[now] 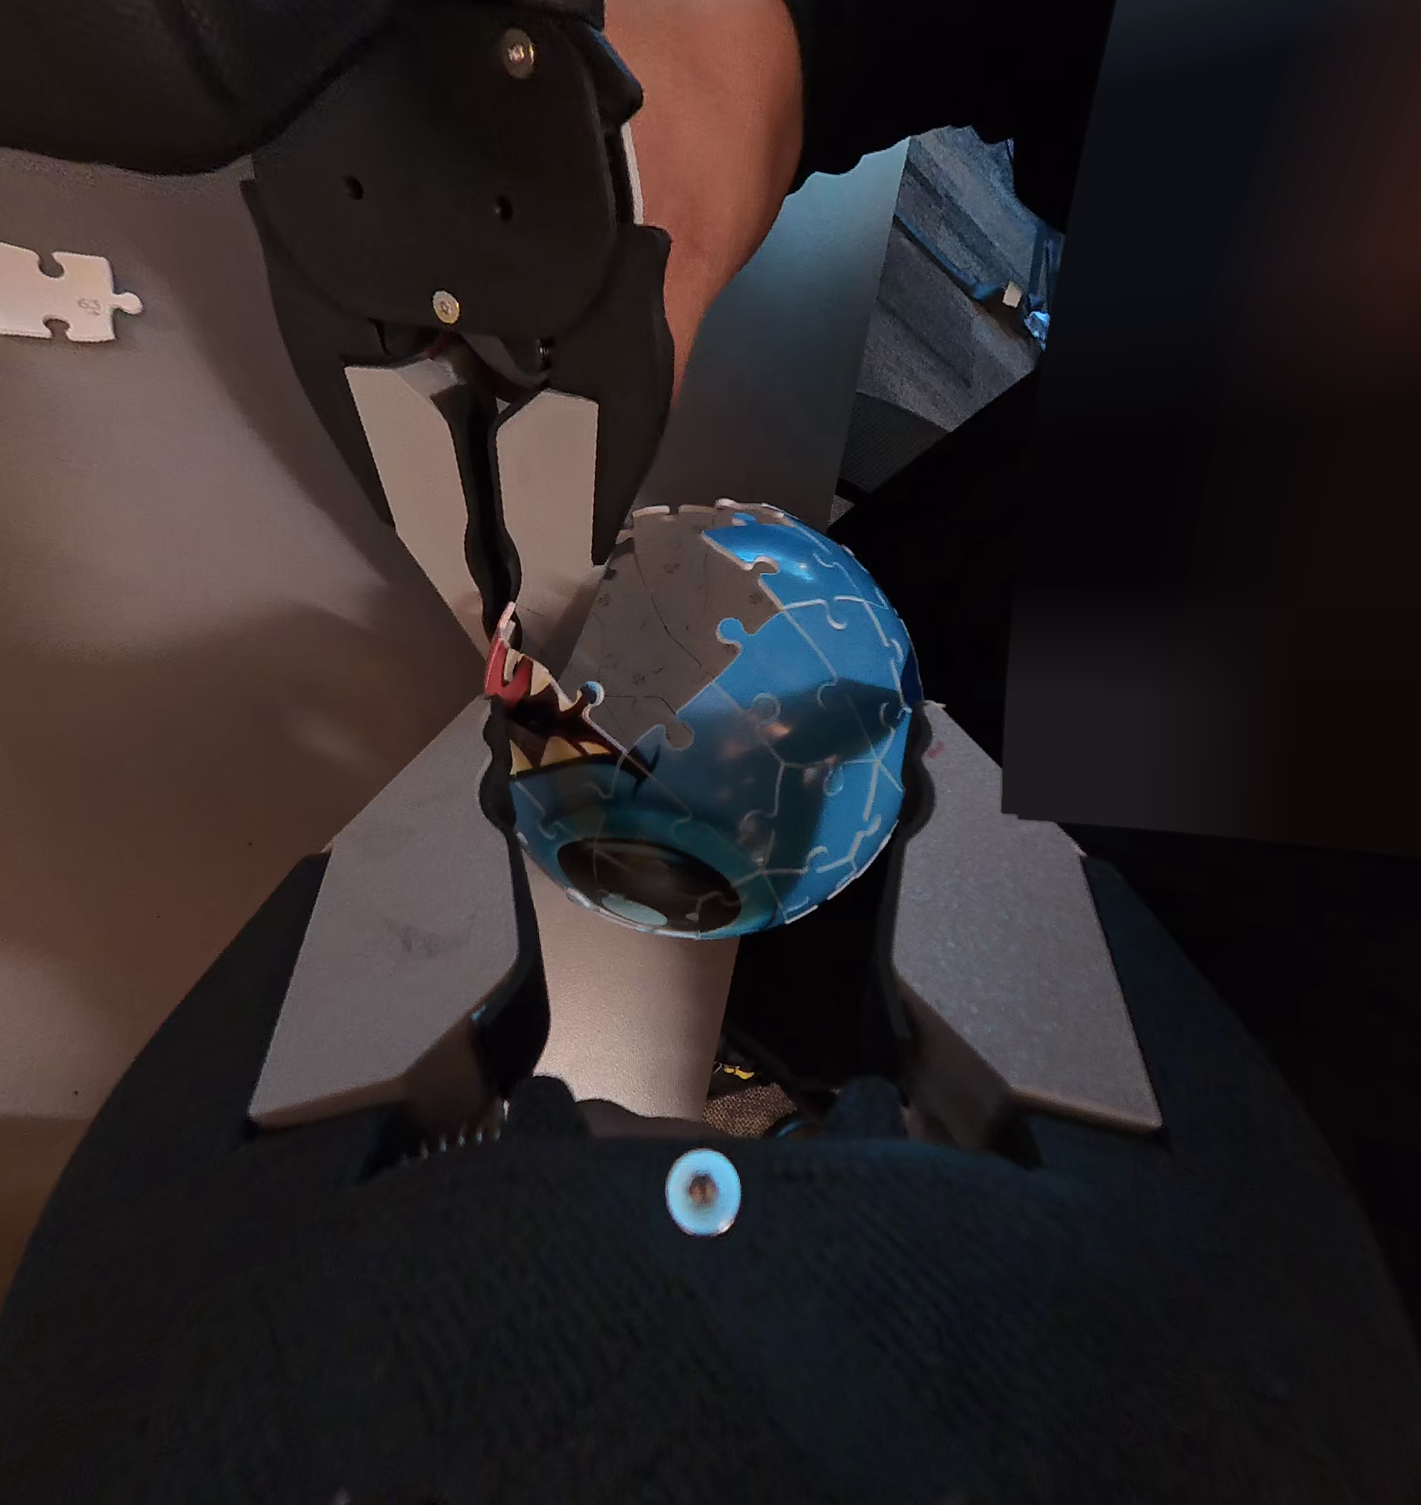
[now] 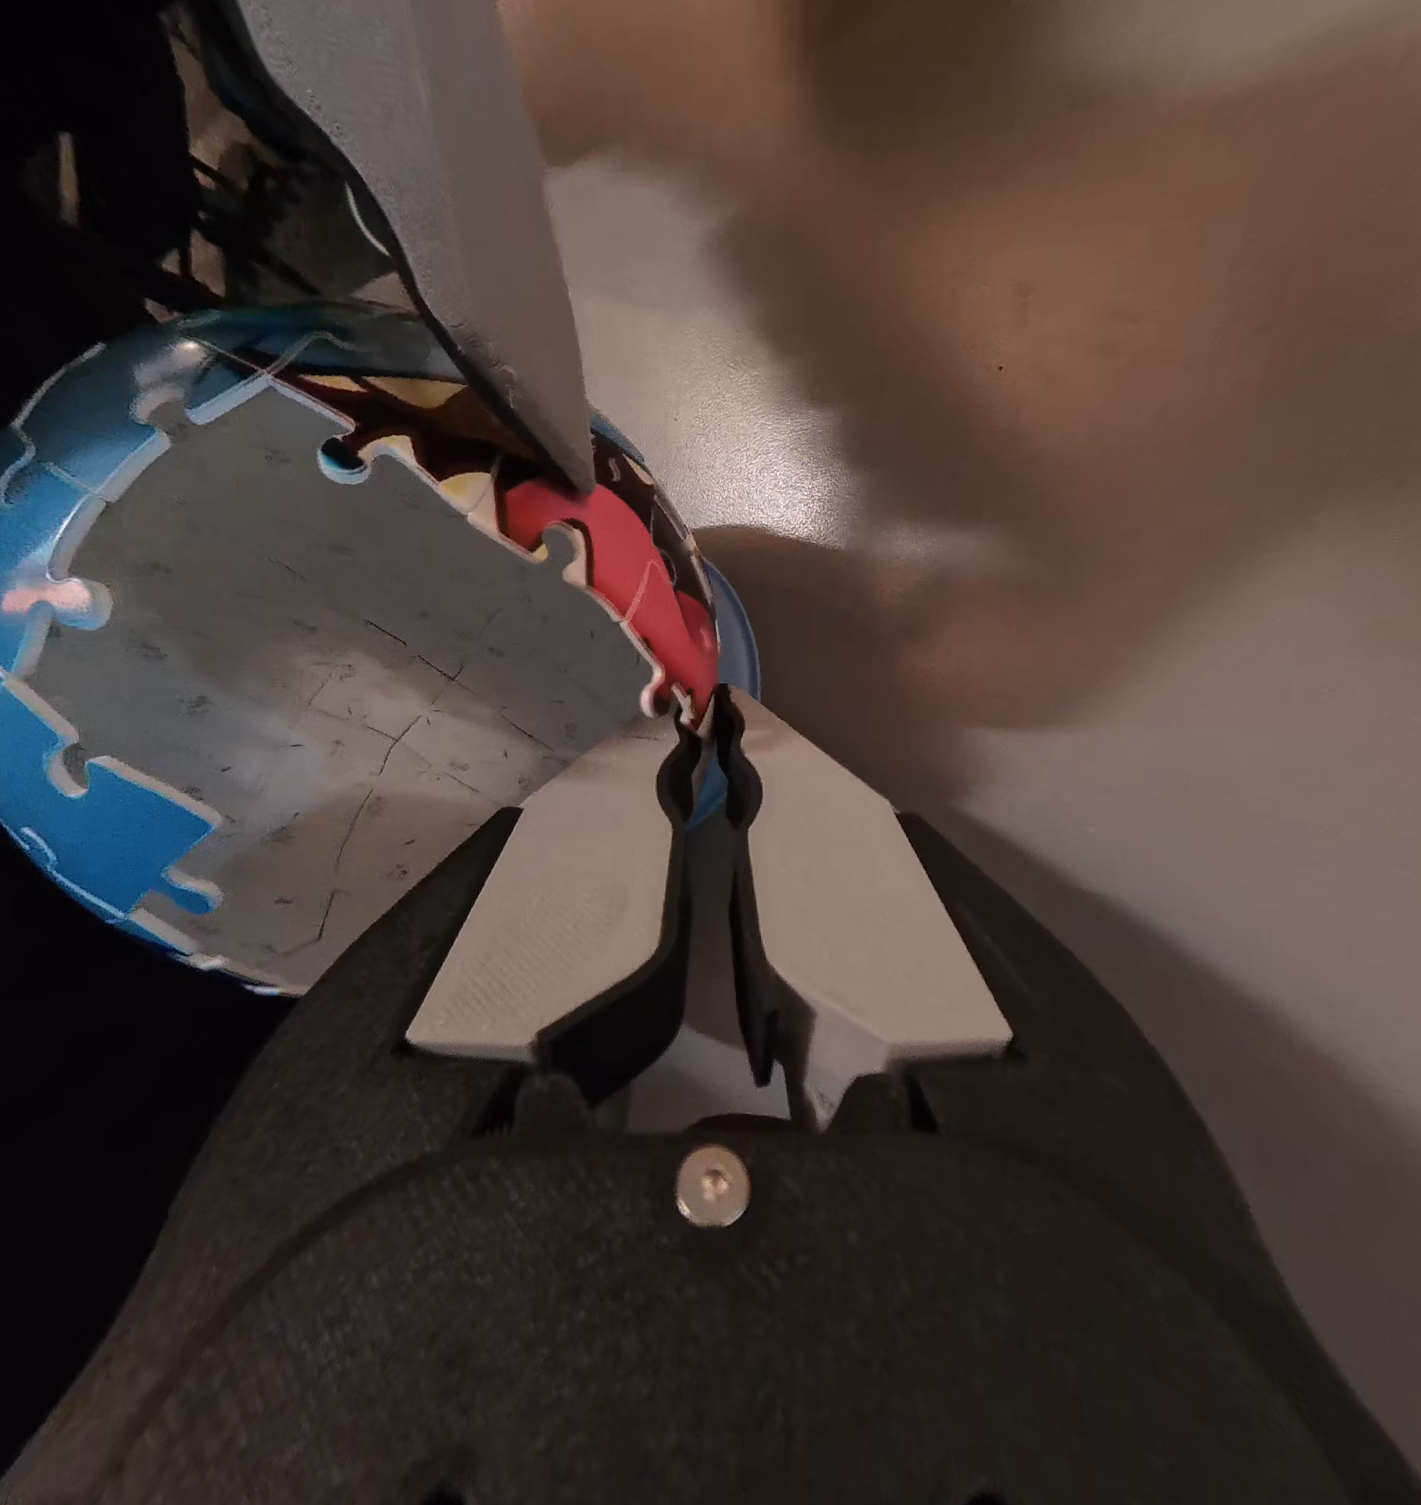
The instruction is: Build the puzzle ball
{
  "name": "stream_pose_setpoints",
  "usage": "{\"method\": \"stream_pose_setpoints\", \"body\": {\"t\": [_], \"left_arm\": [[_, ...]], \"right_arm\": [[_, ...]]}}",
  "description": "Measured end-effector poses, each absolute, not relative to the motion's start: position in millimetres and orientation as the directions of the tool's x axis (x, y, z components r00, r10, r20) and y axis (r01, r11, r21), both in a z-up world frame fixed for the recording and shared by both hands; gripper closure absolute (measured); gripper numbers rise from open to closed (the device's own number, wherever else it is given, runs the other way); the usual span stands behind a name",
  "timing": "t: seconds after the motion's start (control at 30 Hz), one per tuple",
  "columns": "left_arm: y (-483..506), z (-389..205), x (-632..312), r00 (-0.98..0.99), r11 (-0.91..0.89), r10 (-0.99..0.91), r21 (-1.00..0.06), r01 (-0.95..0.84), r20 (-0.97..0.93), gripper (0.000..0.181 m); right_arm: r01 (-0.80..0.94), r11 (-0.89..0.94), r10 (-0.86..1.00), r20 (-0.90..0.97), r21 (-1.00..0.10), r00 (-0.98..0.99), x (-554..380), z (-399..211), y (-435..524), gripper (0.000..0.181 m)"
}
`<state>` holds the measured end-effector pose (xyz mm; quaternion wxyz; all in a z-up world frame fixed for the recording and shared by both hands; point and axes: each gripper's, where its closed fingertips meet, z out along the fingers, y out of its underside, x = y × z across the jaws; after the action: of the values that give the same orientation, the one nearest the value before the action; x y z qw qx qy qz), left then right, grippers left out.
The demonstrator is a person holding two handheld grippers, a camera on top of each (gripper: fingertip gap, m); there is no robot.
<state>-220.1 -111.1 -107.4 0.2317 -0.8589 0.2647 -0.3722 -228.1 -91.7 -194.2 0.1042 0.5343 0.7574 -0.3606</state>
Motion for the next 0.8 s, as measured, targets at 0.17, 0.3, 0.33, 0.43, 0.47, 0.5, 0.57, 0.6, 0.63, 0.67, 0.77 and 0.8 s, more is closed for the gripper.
{"method": "stream_pose_setpoints", "body": {"t": [0.17,0.3,0.33,0.43,0.47,0.5,0.57,0.6,0.63,0.67,0.77,0.8], "left_arm": [[-110.0,-108.5,-220.1,0.587,-0.756,-0.624,-0.59,-0.284,0.517,0.087],[-109.8,-108.0,-220.0,0.588,-0.758,-0.62,-0.589,-0.28,0.519,0.087],[-109.9,-107.9,-220.0,0.588,-0.759,-0.62,-0.588,-0.28,0.519,0.087],[-110.5,-107.5,-219.9,0.589,-0.758,-0.619,-0.591,-0.275,0.52,0.087],[-110.9,-107.4,-220.2,0.588,-0.758,-0.619,-0.592,-0.274,0.521,0.086],[-111.6,-107.0,-220.6,0.587,-0.759,-0.618,-0.592,-0.272,0.522,0.086],[-113.5,-104.3,-221.4,0.582,-0.754,-0.623,-0.6,-0.269,0.522,0.086],[-114.8,-102.3,-221.9,0.578,-0.748,-0.629,-0.607,-0.268,0.521,0.086],[-115.6,-99.9,-222.7,0.573,-0.742,-0.635,-0.616,-0.265,0.518,0.087],[-116.0,-98.0,-224.0,0.572,-0.736,-0.64,-0.624,-0.262,0.514,0.087],[-120.3,-91.8,-227.2,0.56,-0.703,-0.67,-0.658,-0.268,0.488,0.084],[-121.2,-91.2,-230.0,0.566,-0.693,-0.677,-0.667,-0.274,0.47,0.084]], "right_arm": [[0.887,0.142,0.727,-0.561,-0.44,-0.395,-229.6,-194.4,-92.5,0.181],[0.884,0.142,0.73,-0.556,-0.446,-0.398,-230.5,-194.9,-91.0,0.181],[0.886,0.141,0.739,-0.548,-0.441,-0.391,-231.2,-195.9,-88.5,0.164],[0.88,0.144,0.743,-0.538,-0.452,-0.398,-231.0,-192.6,-83.9,0.149],[0.878,0.153,0.746,-0.53,-0.453,-0.403,-229.8,-191.7,-82.6,0.149],[0.874,0.162,0.748,-0.52,-0.459,-0.412,-229.0,-189.9,-81.0,0.148],[0.857,0.163,0.754,-0.498,-0.489,-0.428,-229.3,-182.1,-74.4,0.143],[0.848,0.151,0.756,-0.493,-0.508,-0.43,-229.8,-176.6,-69.7,0.143],[0.833,0.128,0.755,-0.492,-0.538,-0.433,-231.2,-168.9,-65.6,0.138],[0.812,0.104,0.753,-0.488,-0.574,-0.441,-232.4,-160.0,-61.5,0.135],[0.704,0.056,0.789,-0.4,-0.708,-0.466,-229.5,-133.4,-40.0,0.121],[0.652,0.037,0.784,-0.383,-0.757,-0.489,-222.4,-123.2,-37.9,0.12]]}}
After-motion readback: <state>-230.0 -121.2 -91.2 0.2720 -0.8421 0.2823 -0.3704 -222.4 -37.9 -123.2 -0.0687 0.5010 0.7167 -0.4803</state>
